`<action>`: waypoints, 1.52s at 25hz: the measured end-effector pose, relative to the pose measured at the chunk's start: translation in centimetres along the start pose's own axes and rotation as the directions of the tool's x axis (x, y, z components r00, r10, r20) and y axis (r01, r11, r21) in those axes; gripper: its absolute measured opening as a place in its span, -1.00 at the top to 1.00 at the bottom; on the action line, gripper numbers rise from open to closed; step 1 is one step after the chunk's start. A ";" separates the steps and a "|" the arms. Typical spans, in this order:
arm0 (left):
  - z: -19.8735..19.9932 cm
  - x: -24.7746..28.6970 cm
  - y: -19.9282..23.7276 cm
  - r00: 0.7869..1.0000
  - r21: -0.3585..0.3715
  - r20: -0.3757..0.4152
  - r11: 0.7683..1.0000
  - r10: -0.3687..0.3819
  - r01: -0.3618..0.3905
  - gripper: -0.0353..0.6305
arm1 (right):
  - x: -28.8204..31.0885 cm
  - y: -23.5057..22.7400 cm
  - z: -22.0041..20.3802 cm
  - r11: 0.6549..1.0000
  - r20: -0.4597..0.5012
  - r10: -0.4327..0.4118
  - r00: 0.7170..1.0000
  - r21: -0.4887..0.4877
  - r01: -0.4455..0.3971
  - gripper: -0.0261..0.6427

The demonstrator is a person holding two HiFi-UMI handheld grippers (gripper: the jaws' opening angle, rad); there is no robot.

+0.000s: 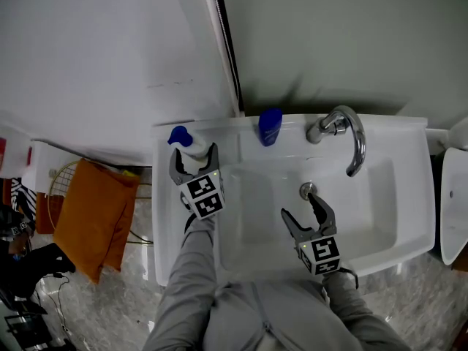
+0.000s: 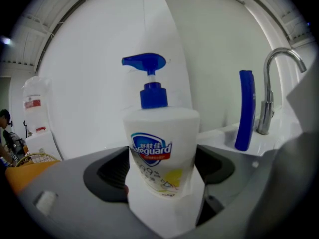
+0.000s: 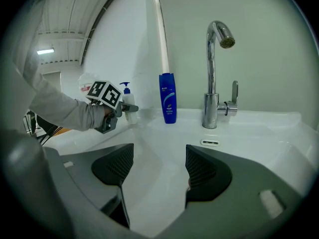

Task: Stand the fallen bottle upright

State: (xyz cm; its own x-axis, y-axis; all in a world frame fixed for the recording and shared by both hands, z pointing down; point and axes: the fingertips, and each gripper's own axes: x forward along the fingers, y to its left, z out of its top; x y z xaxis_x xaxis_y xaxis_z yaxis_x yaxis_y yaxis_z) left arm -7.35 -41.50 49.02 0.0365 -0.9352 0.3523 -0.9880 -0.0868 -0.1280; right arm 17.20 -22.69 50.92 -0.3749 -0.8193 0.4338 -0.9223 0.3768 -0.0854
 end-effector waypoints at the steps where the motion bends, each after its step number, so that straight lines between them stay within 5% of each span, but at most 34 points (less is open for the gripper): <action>1: 0.0 -0.1 0.0 1.000 -0.003 -0.001 1.000 -0.002 0.002 -0.49 | -0.1 0.0 0.1 1.000 0.001 0.000 1.000 -0.002 0.000 -0.06; 16: 2.6 -5.3 0.5 0.996 -0.035 0.092 0.999 -0.021 0.024 -0.49 | -1.4 1.5 3.9 0.999 0.112 0.011 0.994 -0.038 -0.007 -0.06; 31: 6.2 -15.2 4.6 0.967 -0.104 0.255 0.994 0.005 0.022 -0.49 | -3.7 1.7 10.8 1.000 0.317 -0.019 0.948 -0.018 0.026 -0.06; 38: 5.1 -19.5 5.8 0.956 -0.050 0.294 0.999 0.027 -0.012 -0.49 | -4.5 1.3 10.9 0.998 0.347 -0.057 0.936 0.013 0.055 -0.06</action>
State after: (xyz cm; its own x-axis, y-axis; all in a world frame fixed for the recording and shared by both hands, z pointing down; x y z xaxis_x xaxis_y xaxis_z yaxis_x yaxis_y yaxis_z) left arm -12.99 -25.56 36.70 0.0526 -0.9967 0.0611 -0.9947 -0.0577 -0.0856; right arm 16.72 -23.23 39.05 -0.3313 -0.9383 0.0996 -0.9428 0.3251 -0.0731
